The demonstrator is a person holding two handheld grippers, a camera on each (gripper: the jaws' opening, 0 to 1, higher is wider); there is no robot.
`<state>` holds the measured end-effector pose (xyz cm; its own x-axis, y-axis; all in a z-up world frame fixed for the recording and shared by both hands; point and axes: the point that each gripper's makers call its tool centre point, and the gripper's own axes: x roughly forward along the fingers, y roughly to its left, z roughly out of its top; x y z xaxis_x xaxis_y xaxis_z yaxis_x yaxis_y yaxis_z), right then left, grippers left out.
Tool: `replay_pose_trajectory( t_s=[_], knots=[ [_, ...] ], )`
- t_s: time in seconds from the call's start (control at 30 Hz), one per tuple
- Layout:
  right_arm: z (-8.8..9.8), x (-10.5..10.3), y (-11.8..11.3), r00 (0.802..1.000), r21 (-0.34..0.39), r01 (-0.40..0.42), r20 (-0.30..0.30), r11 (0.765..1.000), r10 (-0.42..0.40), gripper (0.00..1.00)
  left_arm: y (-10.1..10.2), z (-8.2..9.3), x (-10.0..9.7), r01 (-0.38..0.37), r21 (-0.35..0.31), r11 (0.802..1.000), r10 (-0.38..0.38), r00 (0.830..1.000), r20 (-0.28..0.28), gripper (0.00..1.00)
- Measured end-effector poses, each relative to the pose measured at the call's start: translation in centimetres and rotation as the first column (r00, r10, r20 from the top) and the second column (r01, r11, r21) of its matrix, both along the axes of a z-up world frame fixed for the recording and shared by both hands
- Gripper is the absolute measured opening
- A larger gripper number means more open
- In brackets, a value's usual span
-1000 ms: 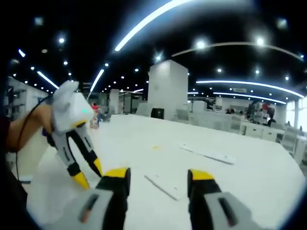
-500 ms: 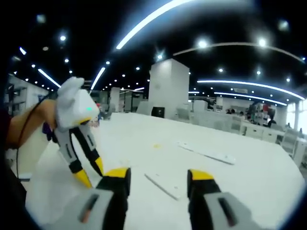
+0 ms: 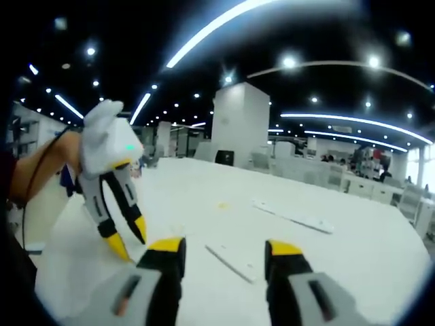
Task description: Locate the socket holder cover, grip the socket holder cover, clip it into the socket holder slot.
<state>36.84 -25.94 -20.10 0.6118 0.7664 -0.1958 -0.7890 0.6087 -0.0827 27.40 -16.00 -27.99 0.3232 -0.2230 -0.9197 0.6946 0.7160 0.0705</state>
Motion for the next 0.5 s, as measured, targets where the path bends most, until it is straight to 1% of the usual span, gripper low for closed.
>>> replay_pose_trajectory(
  t_s=[0.1,0.13,0.23,0.27,0.3,0.37,0.47,0.5],
  knots=[
    [-0.1,0.0,0.1,1.000,-0.005,-0.001,0.000,1.000,0.001,0.47,0.0,0.0,-0.4,-0.008,-0.006,1.000,0.008,1.000,-0.012,0.27],
    [-0.1,0.0,0.1,1.000,-0.006,-0.001,0.000,1.000,0.001,0.47,-0.1,0.0,-0.8,-0.010,-0.006,1.000,0.010,1.000,-0.011,0.26],
    [-0.2,0.0,0.0,1.000,-0.011,0.002,0.003,1.000,-0.002,0.47,-0.1,0.4,-0.5,-0.033,-0.030,0.999,0.034,0.999,0.019,0.26],
    [-0.2,0.1,0.0,1.000,-0.013,0.005,0.005,1.000,-0.005,0.47,0.1,0.5,-0.6,-0.051,-0.039,0.998,0.052,0.999,0.007,0.26],
    [-0.2,0.1,0.0,1.000,-0.013,0.006,0.005,1.000,-0.006,0.47,0.1,0.5,-0.7,-0.056,-0.042,0.998,0.056,0.998,0.006,0.26],
    [-0.3,0.1,0.0,1.000,-0.010,0.004,-0.001,1.000,-0.004,0.47,0.2,0.8,-1.0,-0.090,-0.060,0.994,0.091,0.996,0.013,0.26],
    [-0.4,0.0,0.1,1.000,-0.017,0.001,0.000,1.000,-0.001,0.47,0.7,0.9,-1.3,-0.124,-0.055,0.991,0.124,0.992,0.001,0.26],
    [-0.4,0.0,0.2,1.000,-0.018,0.002,0.002,1.000,-0.002,0.46,1.2,1.0,-0.9,-0.162,-0.058,0.985,0.162,0.987,-0.014,0.26]
  ],
)
